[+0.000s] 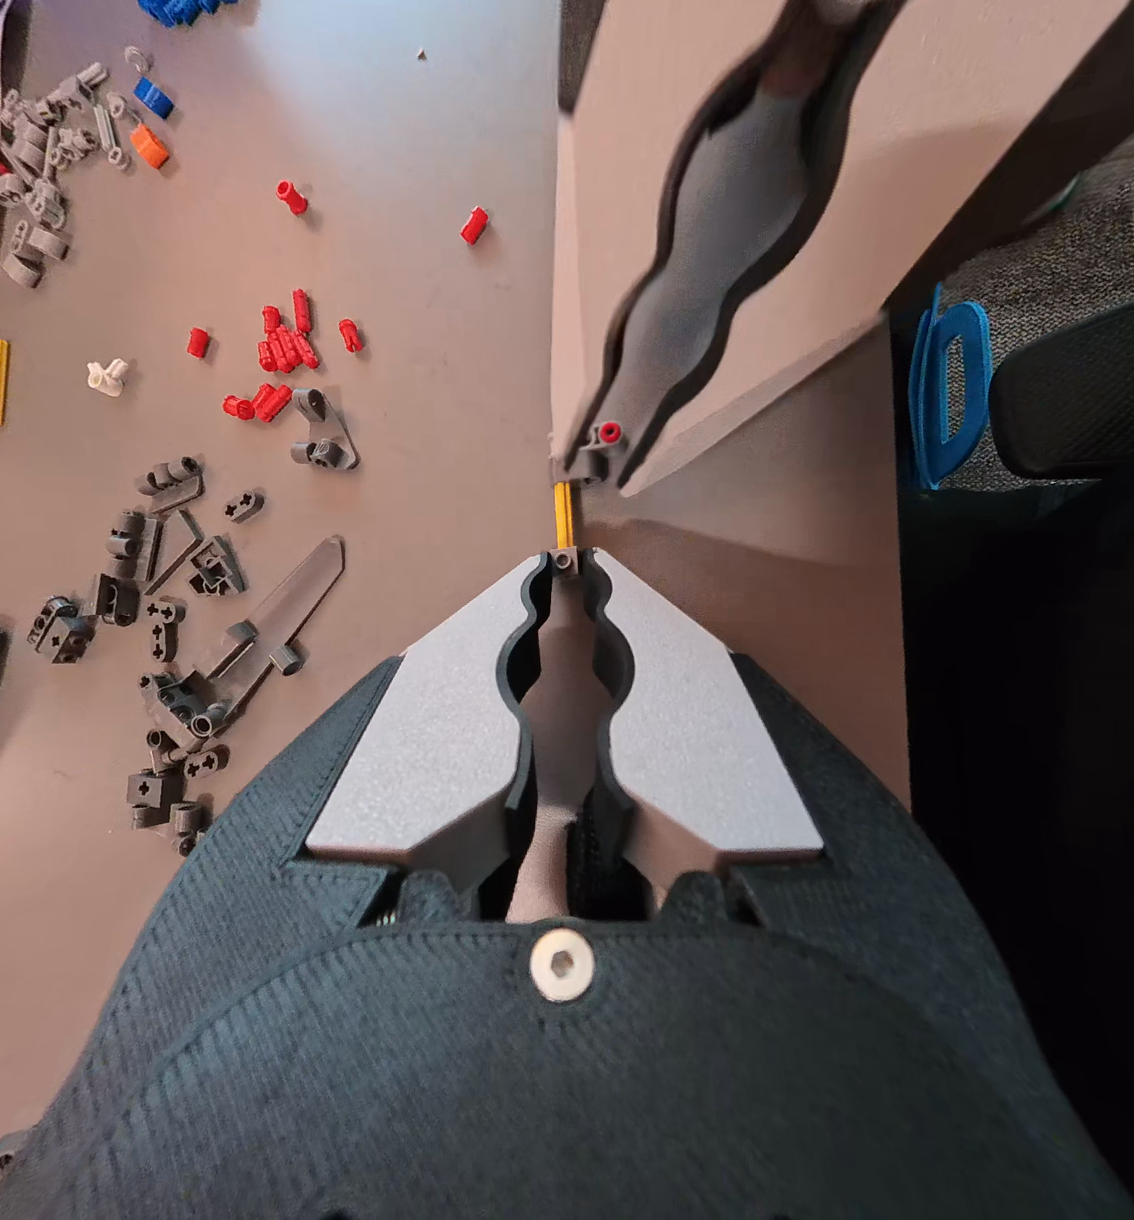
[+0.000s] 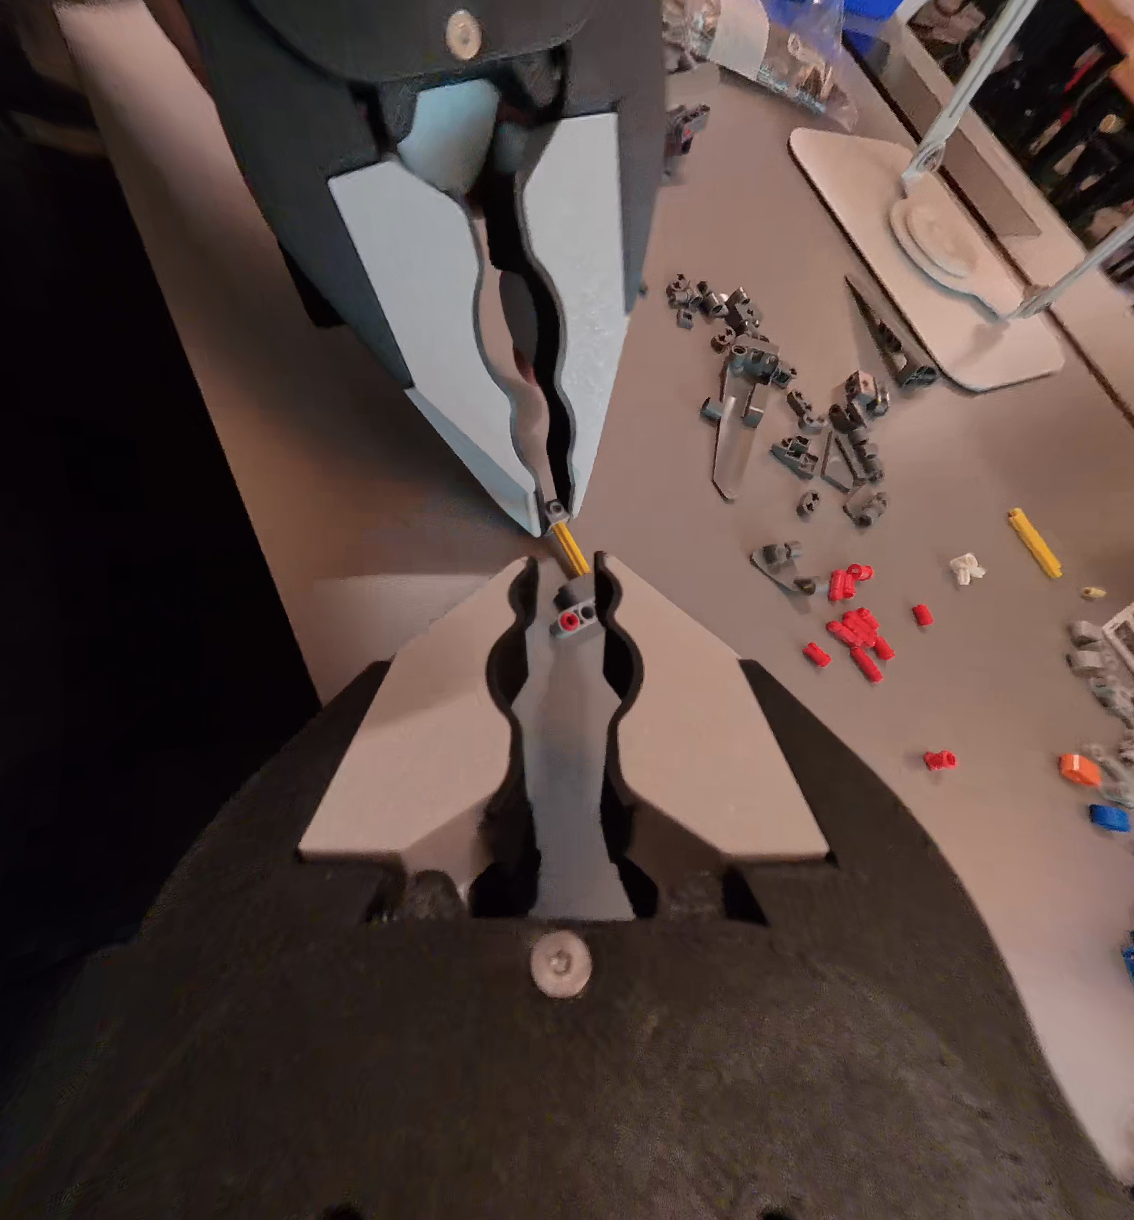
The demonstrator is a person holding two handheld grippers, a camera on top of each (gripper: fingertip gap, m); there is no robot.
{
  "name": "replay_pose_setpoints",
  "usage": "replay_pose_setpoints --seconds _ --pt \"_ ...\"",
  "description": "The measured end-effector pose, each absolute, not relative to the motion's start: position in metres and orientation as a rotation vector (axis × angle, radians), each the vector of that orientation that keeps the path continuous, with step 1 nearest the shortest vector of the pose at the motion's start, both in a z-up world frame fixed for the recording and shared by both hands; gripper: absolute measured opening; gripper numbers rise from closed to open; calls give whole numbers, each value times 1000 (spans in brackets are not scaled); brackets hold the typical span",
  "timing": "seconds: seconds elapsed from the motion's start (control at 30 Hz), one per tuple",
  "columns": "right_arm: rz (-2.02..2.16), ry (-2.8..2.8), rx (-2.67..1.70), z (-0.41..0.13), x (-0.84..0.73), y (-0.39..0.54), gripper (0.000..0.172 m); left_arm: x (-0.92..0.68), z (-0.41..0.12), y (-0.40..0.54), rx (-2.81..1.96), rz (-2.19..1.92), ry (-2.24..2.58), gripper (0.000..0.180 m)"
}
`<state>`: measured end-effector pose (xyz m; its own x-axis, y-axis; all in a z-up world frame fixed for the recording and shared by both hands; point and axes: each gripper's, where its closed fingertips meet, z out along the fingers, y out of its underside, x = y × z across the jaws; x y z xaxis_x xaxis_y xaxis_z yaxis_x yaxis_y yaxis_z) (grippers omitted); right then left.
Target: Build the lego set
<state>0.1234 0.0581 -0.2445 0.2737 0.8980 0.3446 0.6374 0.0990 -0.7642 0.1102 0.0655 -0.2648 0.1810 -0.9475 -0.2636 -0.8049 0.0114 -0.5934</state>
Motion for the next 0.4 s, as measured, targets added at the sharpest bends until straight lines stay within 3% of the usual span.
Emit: replay_pose_setpoints --seconds 0.03,0.17,0.4 --pt "386 -1429 -1645 -243 127 57 21 110 -265 65 -1816 -285 1649 7" --pt "459 -1402 -1763 -252 139 61 25 110 -265 65 -1813 -285 1660 7" --pt "533 -1463 -1812 -258 145 66 7 110 -265 66 -1808 -273 1669 8"
